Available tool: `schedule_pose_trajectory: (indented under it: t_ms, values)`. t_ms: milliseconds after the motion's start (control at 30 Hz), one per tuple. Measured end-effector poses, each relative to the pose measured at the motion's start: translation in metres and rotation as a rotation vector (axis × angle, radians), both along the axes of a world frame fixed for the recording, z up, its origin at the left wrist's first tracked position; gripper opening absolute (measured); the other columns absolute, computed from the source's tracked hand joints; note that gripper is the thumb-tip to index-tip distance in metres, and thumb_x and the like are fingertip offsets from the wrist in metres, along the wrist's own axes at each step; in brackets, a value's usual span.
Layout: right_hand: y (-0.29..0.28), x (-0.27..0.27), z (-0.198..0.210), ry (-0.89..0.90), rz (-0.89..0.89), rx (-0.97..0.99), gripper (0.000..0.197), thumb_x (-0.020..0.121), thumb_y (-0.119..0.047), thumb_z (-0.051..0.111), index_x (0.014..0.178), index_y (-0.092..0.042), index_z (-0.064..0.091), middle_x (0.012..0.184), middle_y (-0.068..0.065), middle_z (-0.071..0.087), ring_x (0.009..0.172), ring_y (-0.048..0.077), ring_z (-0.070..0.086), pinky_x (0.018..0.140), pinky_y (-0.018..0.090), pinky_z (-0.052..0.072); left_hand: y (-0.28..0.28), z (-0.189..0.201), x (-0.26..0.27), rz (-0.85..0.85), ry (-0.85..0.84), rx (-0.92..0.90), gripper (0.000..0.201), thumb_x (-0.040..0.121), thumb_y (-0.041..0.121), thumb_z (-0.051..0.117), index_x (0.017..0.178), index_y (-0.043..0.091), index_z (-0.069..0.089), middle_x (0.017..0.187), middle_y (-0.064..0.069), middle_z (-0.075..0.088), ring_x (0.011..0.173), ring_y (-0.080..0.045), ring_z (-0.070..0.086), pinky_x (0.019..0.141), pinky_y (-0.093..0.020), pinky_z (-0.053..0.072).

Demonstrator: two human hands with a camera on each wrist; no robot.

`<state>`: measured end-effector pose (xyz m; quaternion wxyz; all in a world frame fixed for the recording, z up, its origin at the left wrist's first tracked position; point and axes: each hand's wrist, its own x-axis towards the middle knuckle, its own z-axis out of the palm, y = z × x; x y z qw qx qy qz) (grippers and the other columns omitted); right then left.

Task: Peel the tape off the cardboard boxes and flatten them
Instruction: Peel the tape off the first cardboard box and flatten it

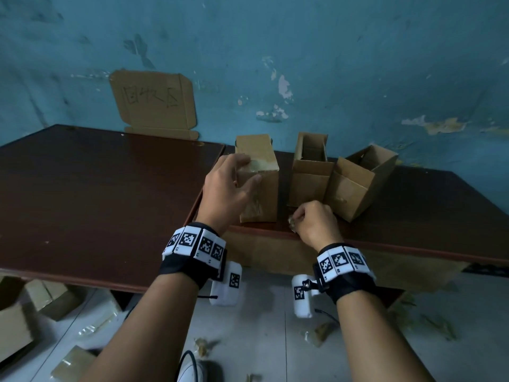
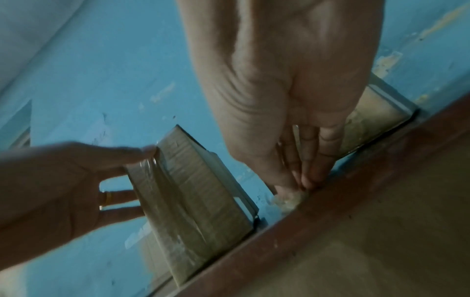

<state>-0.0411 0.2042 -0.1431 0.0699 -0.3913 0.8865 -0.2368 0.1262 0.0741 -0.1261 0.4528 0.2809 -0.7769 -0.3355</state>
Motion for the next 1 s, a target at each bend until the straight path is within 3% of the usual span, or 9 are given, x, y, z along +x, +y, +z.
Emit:
schedule_pose_trajectory:
  t_ms: [167, 300, 400, 500, 600, 700, 800, 933, 1000]
  values:
    - [0.005, 0.002, 0.022, -0.012, -0.036, -0.1, 0.043, 0.105, -0.027, 0.062, 0.147, -0.023, 0.059, 0.133, 0.009, 0.069, 0.12, 0.03, 0.066, 0.091, 0.039, 0.054, 0.001, 0.002, 0.0, -0.003, 0.027, 0.025, 0.041, 0.092, 0.029, 0.083, 0.129, 0.019, 0.067, 0.134, 0.008, 0.062, 0.117, -0.011, 0.064, 0.098, -0.043, 0.06]
    - [0.0, 0.01, 0.032, 0.06, 0.036, -0.477, 0.024, 0.104, -0.02, 0.064, 0.126, -0.019, 0.074, 0.119, 0.002, 0.075, 0.097, 0.006, 0.067, 0.07, 0.011, 0.048, 0.004, 0.003, -0.002, -0.015, 0.077, 0.059, 0.039, 0.09, 0.023, 0.084, 0.125, 0.016, 0.068, 0.134, 0.008, 0.063, 0.116, -0.006, 0.065, 0.097, -0.037, 0.061]
    - [-0.007, 0.018, 0.041, -0.124, 0.18, -0.746, 0.034, 0.103, -0.023, 0.068, 0.136, -0.018, 0.069, 0.133, -0.005, 0.069, 0.111, -0.005, 0.061, 0.085, 0.001, 0.047, 0.006, 0.005, -0.002, -0.034, 0.117, 0.084, 0.032, 0.093, 0.023, 0.082, 0.121, 0.015, 0.069, 0.133, 0.009, 0.067, 0.116, 0.0, 0.065, 0.098, -0.027, 0.057]
    - [-0.015, 0.024, 0.04, -0.275, 0.311, -0.774, 0.047, 0.1, -0.03, 0.071, 0.146, -0.023, 0.063, 0.149, -0.008, 0.061, 0.136, 0.0, 0.053, 0.113, 0.022, 0.046, 0.008, 0.006, -0.003, -0.065, 0.147, 0.125, 0.023, 0.096, 0.021, 0.078, 0.116, 0.013, 0.071, 0.133, 0.01, 0.068, 0.117, 0.001, 0.065, 0.1, -0.028, 0.057]
    - [-0.018, 0.027, 0.036, -0.219, 0.33, -0.672, 0.048, 0.098, -0.026, 0.075, 0.145, -0.025, 0.064, 0.158, -0.002, 0.053, 0.148, 0.007, 0.044, 0.124, 0.034, 0.039, 0.009, 0.007, -0.004, -0.101, 0.179, 0.202, 0.014, 0.099, 0.017, 0.073, 0.112, 0.013, 0.071, 0.134, 0.009, 0.069, 0.117, -0.001, 0.067, 0.101, -0.033, 0.059]
    - [-0.019, 0.028, 0.035, -0.169, 0.296, -0.653, 0.046, 0.093, -0.02, 0.081, 0.138, -0.024, 0.07, 0.161, 0.002, 0.049, 0.151, 0.012, 0.042, 0.125, 0.038, 0.037, 0.011, 0.01, -0.005, -0.104, 0.246, 0.27, 0.006, 0.102, 0.012, 0.069, 0.107, 0.011, 0.069, 0.132, 0.007, 0.07, 0.118, -0.003, 0.068, 0.094, -0.025, 0.059]
    - [-0.02, 0.026, 0.031, -0.154, 0.297, -0.676, 0.049, 0.089, -0.018, 0.085, 0.135, -0.022, 0.072, 0.158, 0.002, 0.052, 0.148, 0.014, 0.045, 0.122, 0.042, 0.042, 0.011, 0.014, -0.005, -0.078, 0.26, 0.295, 0.006, 0.102, 0.011, 0.069, 0.101, 0.007, 0.065, 0.124, 0.009, 0.07, 0.111, 0.007, 0.066, 0.084, -0.011, 0.054]
    - [-0.02, 0.025, 0.026, -0.158, 0.305, -0.71, 0.049, 0.087, -0.018, 0.087, 0.134, -0.023, 0.072, 0.159, 0.0, 0.051, 0.147, 0.013, 0.046, 0.119, 0.044, 0.046, 0.012, 0.018, -0.004, -0.021, 0.191, 0.263, 0.014, 0.098, 0.021, 0.075, 0.095, 0.009, 0.068, 0.124, 0.011, 0.07, 0.111, 0.002, 0.066, 0.097, -0.023, 0.054]
    - [-0.02, 0.026, 0.026, -0.136, 0.308, -0.735, 0.049, 0.086, -0.015, 0.087, 0.133, -0.022, 0.073, 0.158, -0.002, 0.052, 0.147, 0.012, 0.047, 0.118, 0.043, 0.047, 0.015, 0.022, -0.003, -0.002, 0.164, 0.26, 0.015, 0.096, 0.024, 0.078, 0.095, 0.011, 0.07, 0.113, 0.016, 0.068, 0.102, 0.008, 0.064, 0.096, -0.025, 0.056]
